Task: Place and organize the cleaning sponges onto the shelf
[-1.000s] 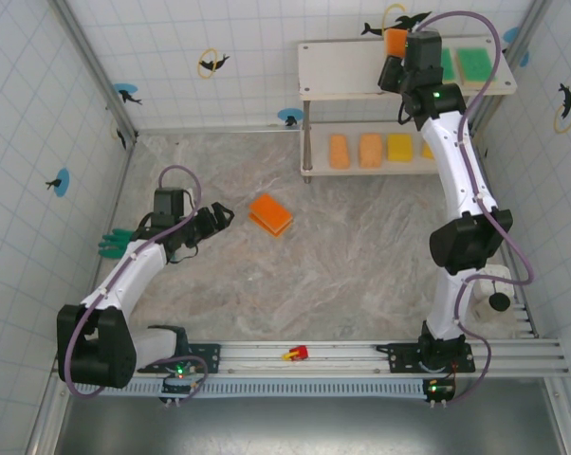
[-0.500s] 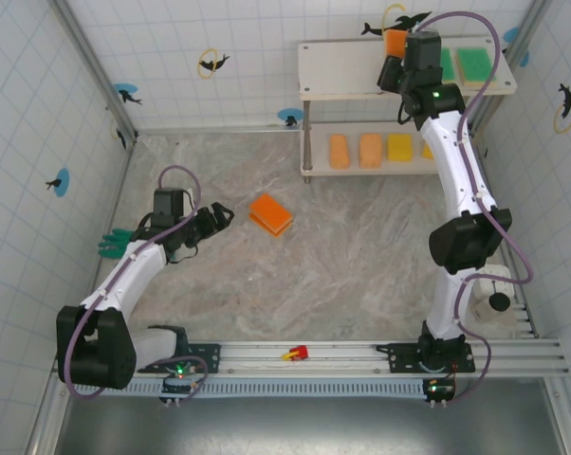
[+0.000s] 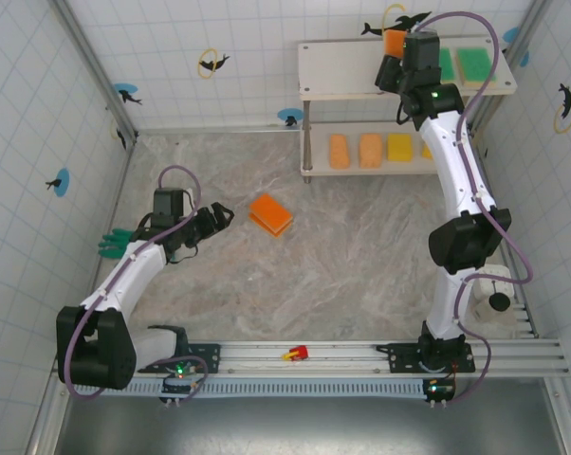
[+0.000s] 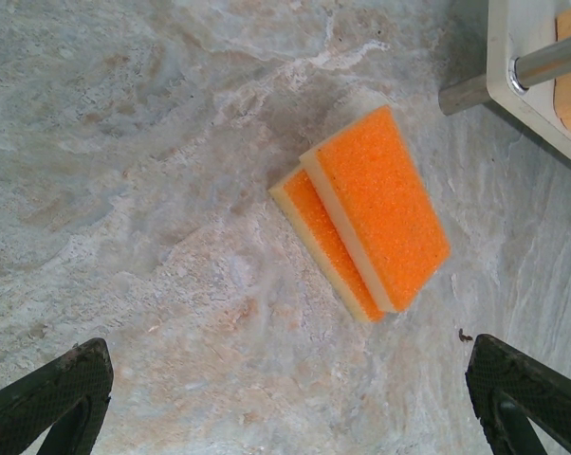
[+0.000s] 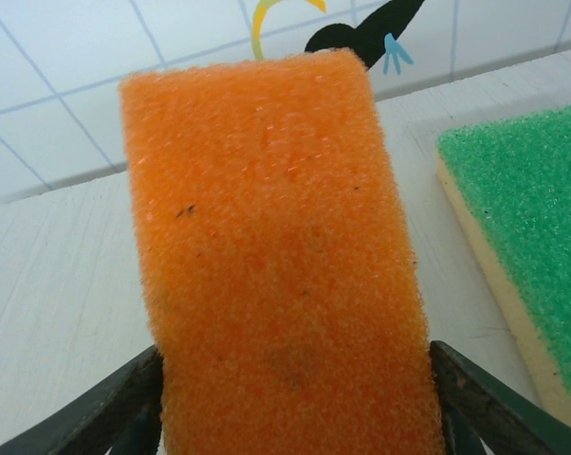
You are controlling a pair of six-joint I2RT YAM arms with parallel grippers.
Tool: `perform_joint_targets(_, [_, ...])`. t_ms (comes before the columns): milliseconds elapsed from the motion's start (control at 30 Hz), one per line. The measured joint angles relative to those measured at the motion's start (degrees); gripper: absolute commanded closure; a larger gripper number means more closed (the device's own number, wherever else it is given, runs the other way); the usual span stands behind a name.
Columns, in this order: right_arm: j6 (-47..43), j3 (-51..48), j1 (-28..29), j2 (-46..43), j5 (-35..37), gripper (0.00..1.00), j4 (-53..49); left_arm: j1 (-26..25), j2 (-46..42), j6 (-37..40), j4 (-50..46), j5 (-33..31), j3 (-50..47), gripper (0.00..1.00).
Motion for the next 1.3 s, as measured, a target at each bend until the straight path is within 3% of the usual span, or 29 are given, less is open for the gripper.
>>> perform_joint_targets(800, [-1.0,0.0,1.1,0.3,1.7,0.21,-0.9,0.5,-0.3,0.0,0.3,0.0,-0.9,0.03])
perform_joint_targets(1300, [-6.3,0.0,1.1,0.0,3.0,0.20,-1.5,0.7,-0.3,0.0,0.4,0.3,-0.9,0.03])
